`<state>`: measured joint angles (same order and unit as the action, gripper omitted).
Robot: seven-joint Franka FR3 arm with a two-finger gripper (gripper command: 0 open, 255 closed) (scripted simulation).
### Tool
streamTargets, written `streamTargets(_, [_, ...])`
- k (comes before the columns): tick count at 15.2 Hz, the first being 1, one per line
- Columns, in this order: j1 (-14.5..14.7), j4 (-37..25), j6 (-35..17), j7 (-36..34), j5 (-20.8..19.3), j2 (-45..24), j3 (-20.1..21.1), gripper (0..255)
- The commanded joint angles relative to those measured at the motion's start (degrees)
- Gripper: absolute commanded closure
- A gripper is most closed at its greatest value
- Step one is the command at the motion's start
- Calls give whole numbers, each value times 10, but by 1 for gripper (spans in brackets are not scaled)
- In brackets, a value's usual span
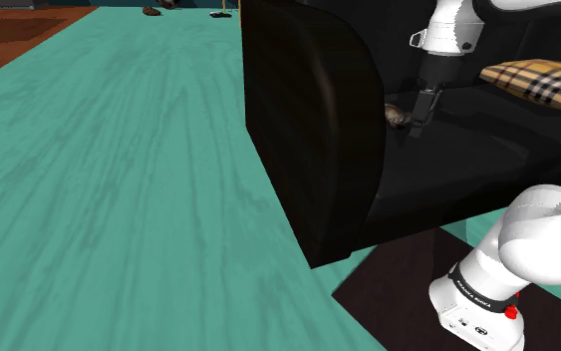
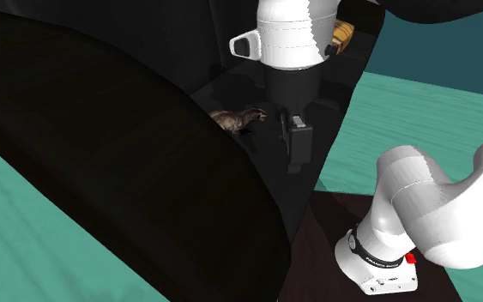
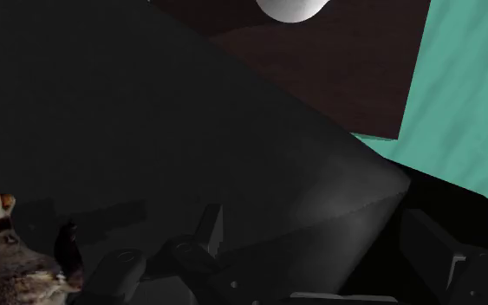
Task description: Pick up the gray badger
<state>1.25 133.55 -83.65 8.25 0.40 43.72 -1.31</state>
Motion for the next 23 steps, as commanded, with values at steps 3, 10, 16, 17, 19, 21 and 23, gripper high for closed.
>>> streamTargets(3, [-9, -13, -7, 23, -14, -22, -25, 0])
streamTargets(10, [-36, -76, -28, 104, -50, -115, -111, 0])
streamTargets(16, [-52, -154, -40, 176, -56, -214, -181, 0])
streamTargets(17, [-55, -170, -41, 189, -55, -233, -192, 0])
streamTargets(19, [-60, -202, -43, 215, -49, -271, -215, 0])
streamTargets(21, [-61, -195, -50, 216, -49, -272, -215, 0])
streamTargets(23, [-61, -179, -66, 216, -50, -271, -216, 0])
